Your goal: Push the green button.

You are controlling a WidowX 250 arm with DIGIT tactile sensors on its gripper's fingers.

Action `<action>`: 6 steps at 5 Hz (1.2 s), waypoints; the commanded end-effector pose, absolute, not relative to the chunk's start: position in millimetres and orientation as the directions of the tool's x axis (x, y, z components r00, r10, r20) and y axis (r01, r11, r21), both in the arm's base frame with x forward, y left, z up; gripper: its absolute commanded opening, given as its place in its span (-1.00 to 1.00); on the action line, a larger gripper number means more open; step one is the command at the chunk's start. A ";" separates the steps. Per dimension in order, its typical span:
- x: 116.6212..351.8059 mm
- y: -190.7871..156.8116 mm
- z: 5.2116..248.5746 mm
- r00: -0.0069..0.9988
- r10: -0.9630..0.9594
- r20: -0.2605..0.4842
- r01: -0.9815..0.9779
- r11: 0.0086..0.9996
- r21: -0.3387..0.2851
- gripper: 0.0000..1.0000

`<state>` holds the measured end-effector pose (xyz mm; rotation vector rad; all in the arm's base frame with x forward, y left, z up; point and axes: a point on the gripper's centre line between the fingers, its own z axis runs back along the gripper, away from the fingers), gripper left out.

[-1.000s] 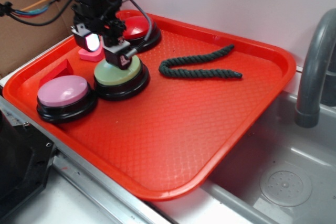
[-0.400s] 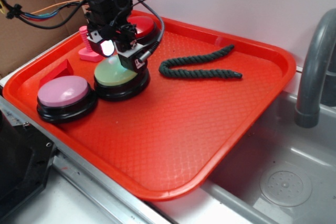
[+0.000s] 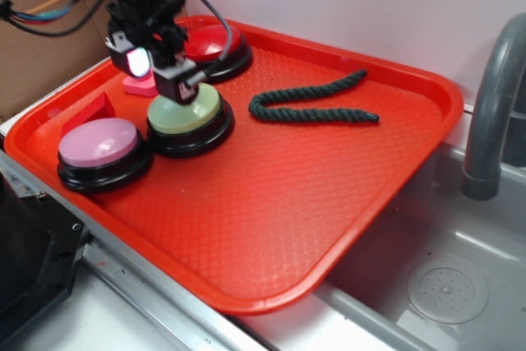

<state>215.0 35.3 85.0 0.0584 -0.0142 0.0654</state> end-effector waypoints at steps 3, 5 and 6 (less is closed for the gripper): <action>221.5 43.4 123.7 0.991 0.074 0.116 -0.084 0.993 0.086 1.00; 218.8 43.5 135.7 0.990 0.088 0.106 -0.097 0.992 0.084 1.00; 217.8 43.3 140.2 0.989 0.093 0.111 -0.103 0.991 0.085 1.00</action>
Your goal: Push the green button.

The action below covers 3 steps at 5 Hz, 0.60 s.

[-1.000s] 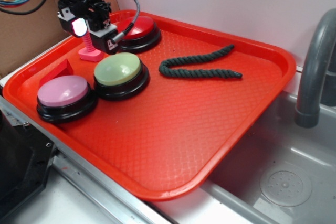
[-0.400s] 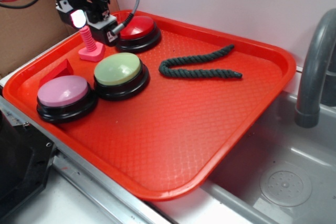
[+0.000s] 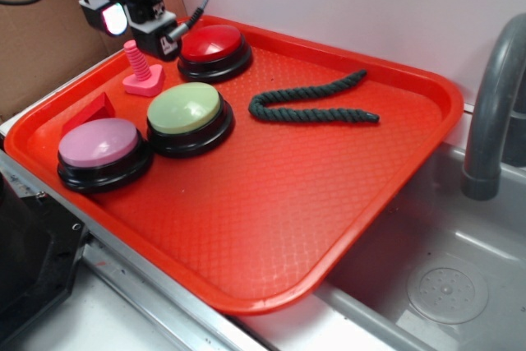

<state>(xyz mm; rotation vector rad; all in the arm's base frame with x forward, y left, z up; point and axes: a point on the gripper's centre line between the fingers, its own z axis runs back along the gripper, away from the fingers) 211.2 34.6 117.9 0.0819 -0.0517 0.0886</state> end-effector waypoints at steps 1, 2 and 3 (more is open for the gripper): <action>214.4 45.1 145.2 0.989 0.104 0.101 -0.113 0.989 0.091 1.00; 211.7 45.6 151.4 0.987 0.108 0.116 -0.118 0.989 0.083 1.00; 210.4 45.7 154.3 0.988 0.110 0.112 -0.119 0.990 0.077 1.00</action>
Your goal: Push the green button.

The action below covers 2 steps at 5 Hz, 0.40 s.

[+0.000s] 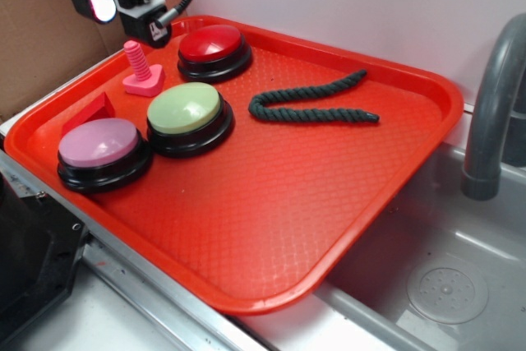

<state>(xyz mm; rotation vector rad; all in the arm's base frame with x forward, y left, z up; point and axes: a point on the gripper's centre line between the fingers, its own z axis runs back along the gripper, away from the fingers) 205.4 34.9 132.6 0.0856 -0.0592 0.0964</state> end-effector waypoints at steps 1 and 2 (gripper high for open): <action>212.6 41.6 163.1 0.992 0.082 0.098 -0.093 0.989 0.115 1.00; 213.2 38.2 167.5 0.994 0.057 0.091 -0.068 0.991 0.113 1.00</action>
